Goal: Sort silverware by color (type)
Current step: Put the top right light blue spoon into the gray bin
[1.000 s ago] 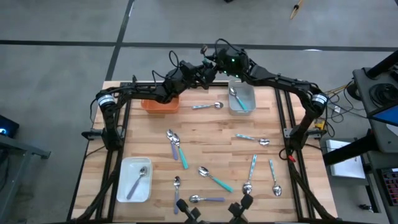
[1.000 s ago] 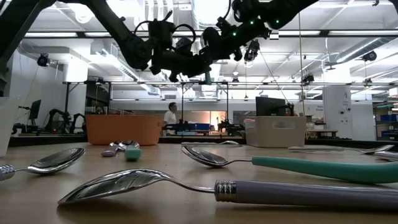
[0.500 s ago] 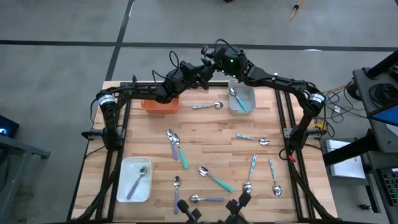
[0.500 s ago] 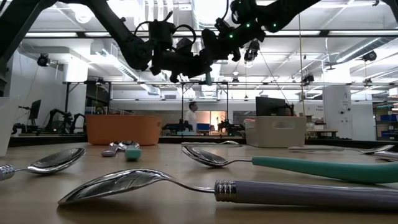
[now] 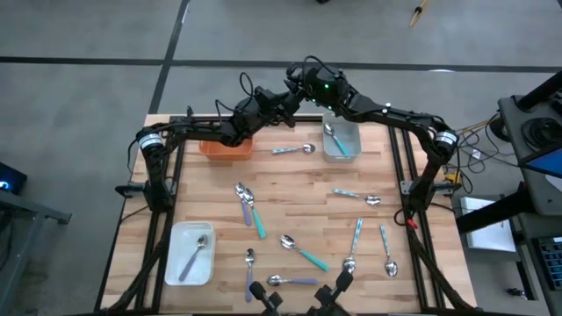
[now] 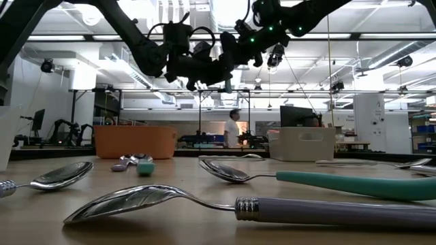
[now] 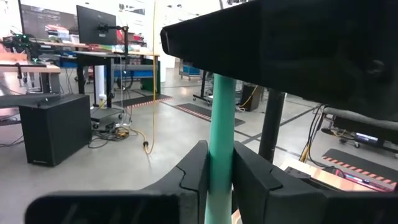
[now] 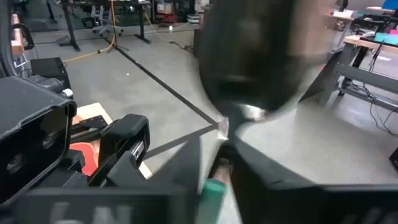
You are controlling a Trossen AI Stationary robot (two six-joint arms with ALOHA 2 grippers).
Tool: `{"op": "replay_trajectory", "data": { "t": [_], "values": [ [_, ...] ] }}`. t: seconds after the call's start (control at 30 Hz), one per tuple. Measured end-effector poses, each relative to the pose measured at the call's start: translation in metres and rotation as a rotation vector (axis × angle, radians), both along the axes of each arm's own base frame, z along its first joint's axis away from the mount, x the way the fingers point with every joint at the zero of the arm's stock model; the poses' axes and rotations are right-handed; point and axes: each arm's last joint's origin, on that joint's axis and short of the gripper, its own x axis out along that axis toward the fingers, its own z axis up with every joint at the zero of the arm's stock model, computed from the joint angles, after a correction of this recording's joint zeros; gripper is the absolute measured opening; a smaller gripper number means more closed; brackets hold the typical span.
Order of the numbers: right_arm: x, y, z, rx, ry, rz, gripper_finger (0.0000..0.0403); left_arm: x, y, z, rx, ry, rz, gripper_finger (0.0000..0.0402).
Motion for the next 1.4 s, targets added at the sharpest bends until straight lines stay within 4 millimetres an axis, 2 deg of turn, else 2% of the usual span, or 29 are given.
{"op": "replay_trajectory", "data": {
  "t": [0.07, 0.3, 0.5, 0.7, 0.9, 1.03, 1.17, 1.4],
  "values": [
    [0.0, 0.0, 0.0, 0.0, 0.004, 0.005, 0.0025, 0.0, 0.0, 0.0, 0.001, 0.003, 0.003, 0.005],
    [-0.002, 0.001, 0.0, 0.015, 0.017, 0.007, 0.0023, 0.0, 0.0, -0.001, -0.008, 0.015, 0.002, 0.005],
    [-0.006, -0.002, 0.006, 0.037, 0.07, -0.003, 0.0022, -0.002, 0.0, 0.002, -0.022, 0.036, 0.003, 0.01],
    [-0.023, -0.014, 0.026, 0.113, 0.193, -0.047, 0.0022, -0.013, -0.005, 0.021, 0.018, 0.14, -0.009, 0.0163],
    [-0.054, -0.026, 0.036, 0.326, 0.326, -0.138, 0.0022, -0.033, -0.012, 0.05, 0.082, 0.217, -0.011, 0.0188],
    [-0.073, -0.031, 0.025, 0.542, 0.361, -0.147, 0.0022, -0.05, -0.012, 0.063, 0.094, 0.211, 0.017, 0.0189],
    [-0.083, -0.033, 0.005, 0.749, 0.425, -0.152, 0.0022, -0.07, -0.01, 0.075, 0.124, 0.198, 0.054, 0.0189],
    [-0.081, -0.039, -0.04, 0.992, 0.598, -0.182, 0.0022, -0.097, -0.006, 0.083, 0.119, 0.207, 0.107, 0.0189]
  ]
}}
